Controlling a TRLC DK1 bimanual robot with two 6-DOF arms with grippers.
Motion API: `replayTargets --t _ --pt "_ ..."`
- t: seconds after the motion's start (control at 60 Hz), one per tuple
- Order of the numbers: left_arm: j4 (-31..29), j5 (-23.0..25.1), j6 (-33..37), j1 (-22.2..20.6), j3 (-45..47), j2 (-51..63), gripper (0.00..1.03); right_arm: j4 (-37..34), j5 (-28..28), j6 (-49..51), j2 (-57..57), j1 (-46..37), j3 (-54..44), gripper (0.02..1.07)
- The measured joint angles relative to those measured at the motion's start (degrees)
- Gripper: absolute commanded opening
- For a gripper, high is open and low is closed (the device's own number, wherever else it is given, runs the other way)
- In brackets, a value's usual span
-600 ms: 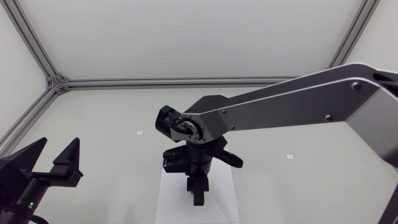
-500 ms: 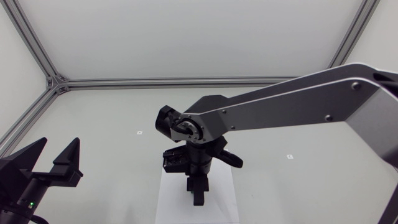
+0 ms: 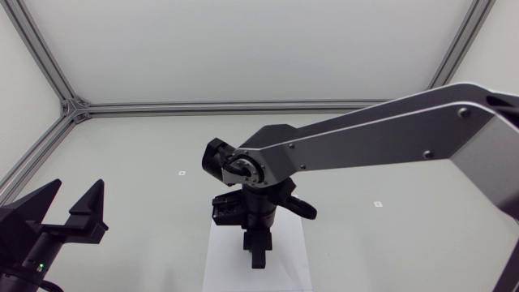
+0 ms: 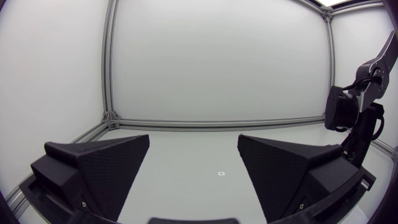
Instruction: Pick up the orange 2x2 brick with the right arm and stack it on top of the green 2x2 brick in the center
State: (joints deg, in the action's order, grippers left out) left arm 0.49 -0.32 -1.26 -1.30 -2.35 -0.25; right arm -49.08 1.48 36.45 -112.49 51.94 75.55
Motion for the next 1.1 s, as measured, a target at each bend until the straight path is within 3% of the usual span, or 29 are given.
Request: replayTargets --t 0.3,0.4,0.75,0.783,0.9,1.1 --pt "0.00 0.00 -0.02 0.02 0.00 0.00 0.99 0.00 0.02 0.00 0.04 0.09 -0.02 0.49" --pt "0.00 -0.02 0.00 0.02 0.00 0.00 0.99 -0.02 0.07 0.00 0.02 0.09 -0.20 0.59" --pt "0.00 -0.02 0.00 0.00 0.00 0.00 0.99 -0.61 0.22 0.00 -0.85 0.20 -1.79 0.60" --pt "0.00 0.00 -0.02 0.00 0.00 0.00 0.99 -0.57 0.22 0.00 -0.85 0.22 -1.79 0.58" --pt "0.02 -0.02 -0.02 0.00 0.00 0.00 0.99 -0.31 0.24 0.00 -1.01 0.48 -1.79 0.39" --pt "0.00 -0.02 0.00 0.00 0.00 0.00 0.99 -0.17 0.20 0.00 -1.16 0.50 -1.77 0.38"
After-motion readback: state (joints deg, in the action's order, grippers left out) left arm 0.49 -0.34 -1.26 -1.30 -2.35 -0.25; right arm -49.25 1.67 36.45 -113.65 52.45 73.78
